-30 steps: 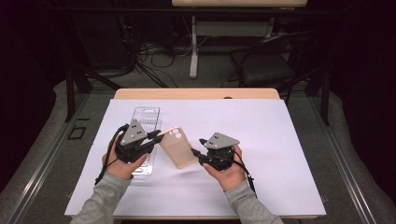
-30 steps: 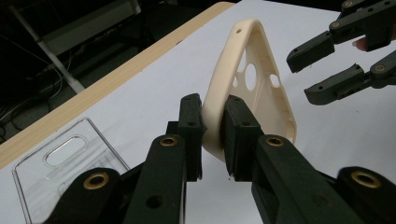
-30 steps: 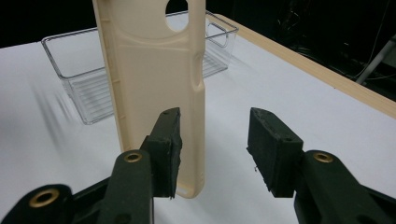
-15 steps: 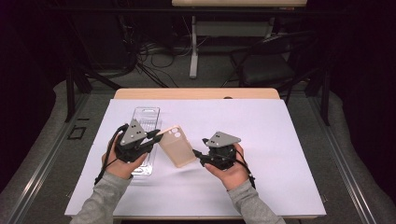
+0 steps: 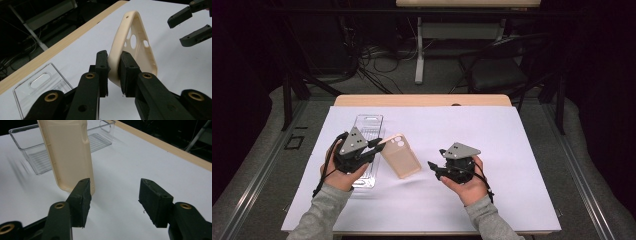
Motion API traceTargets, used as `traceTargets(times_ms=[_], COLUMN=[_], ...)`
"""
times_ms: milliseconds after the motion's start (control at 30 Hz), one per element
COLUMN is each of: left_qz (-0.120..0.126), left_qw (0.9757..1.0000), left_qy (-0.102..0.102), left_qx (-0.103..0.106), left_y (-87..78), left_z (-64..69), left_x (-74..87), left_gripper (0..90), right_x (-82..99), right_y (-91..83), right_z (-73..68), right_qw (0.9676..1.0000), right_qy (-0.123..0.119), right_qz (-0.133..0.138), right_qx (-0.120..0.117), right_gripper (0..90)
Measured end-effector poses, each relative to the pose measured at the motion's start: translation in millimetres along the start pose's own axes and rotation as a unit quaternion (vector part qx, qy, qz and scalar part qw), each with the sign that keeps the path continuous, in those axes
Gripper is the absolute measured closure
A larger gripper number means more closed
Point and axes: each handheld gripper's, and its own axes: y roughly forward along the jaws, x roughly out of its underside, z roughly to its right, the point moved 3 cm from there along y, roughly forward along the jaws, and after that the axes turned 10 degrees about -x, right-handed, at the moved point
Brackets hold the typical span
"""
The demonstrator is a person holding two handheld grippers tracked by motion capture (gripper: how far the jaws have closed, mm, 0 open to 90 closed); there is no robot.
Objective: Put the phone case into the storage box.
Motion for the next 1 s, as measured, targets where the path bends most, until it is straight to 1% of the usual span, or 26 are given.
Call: traceTargets(times_ms=[33, 133, 200, 267, 333, 467, 533, 667, 733, 867, 967, 1000], left_qz=[0.000, 0.001, 0.000, 0.000, 0.001, 0.000, 0.000, 0.000, -0.001, 0.000, 0.002, 0.001], left_qw=[1.0000, 1.0000, 1.0000, 1.0000, 1.0000, 1.0000, 1.0000, 1.0000, 1.0000, 1.0000, 1.0000, 1.0000], left_qy=[0.000, -0.002, 0.000, 0.000, 0.001, 0.000, 0.000, 0.006, 0.007, 0.007, 0.007, 0.007], left_qx=[0.000, 0.000, 0.001, 0.001, 0.001, 0.002, 0.002, 0.002, 0.001, 0.001, 0.001, 0.002], left_y=[-0.1, -0.2, 0.1, 0.5, 0.8, 1.1, 1.4, 1.7, 1.8, 1.9, 2.0, 2.1], left_z=[-0.2, -0.5, -0.7, -0.5, -0.5, -0.9, -0.6, -0.1, 0.0, -0.2, -0.6, -0.6], left_x=[0.0, 0.1, 0.3, 0.5, 0.6, 1.0, 1.2, 1.0, 1.0, 1.1, 1.2, 1.3], left_gripper=[78.7, 78.7, 78.7, 78.7, 78.7, 78.7, 78.6, 78.6, 78.6, 78.6, 78.6, 78.6], right_x=[1.8, 6.1, 7.8, 8.5, 9.0, 11.8, 13.5, 16.6, 18.0, 22.2, 25.2, 26.3], right_y=[-1.2, -4.8, -7.1, -9.4, -11.8, -17.0, -19.6, -23.8, -26.1, -29.8, -32.7, -33.4], right_z=[0.8, 3.3, 4.3, 5.0, 5.0, 5.5, 6.0, 7.5, 7.9, 8.7, 9.9, 10.9], right_qw=[1.0000, 0.9999, 0.9999, 0.9999, 0.9998, 0.9996, 0.9995, 0.9990, 0.9987, 0.9984, 0.9976, 0.9975], right_qy=[0.005, 0.010, 0.014, 0.012, 0.016, 0.024, 0.025, 0.037, 0.041, 0.047, 0.056, 0.057], right_qz=[0.002, 0.003, 0.006, 0.005, 0.010, 0.016, 0.019, 0.024, 0.028, 0.028, 0.030, 0.031], right_qx=[-0.001, 0.004, 0.001, 0.005, 0.004, 0.000, 0.005, 0.010, 0.011, 0.016, 0.026, 0.029], right_gripper=[40.3, 35.9, 33.9, 32.0, 28.3, 24.5, 22.9, 19.2, 15.5, 14.4, 13.1, 11.2])
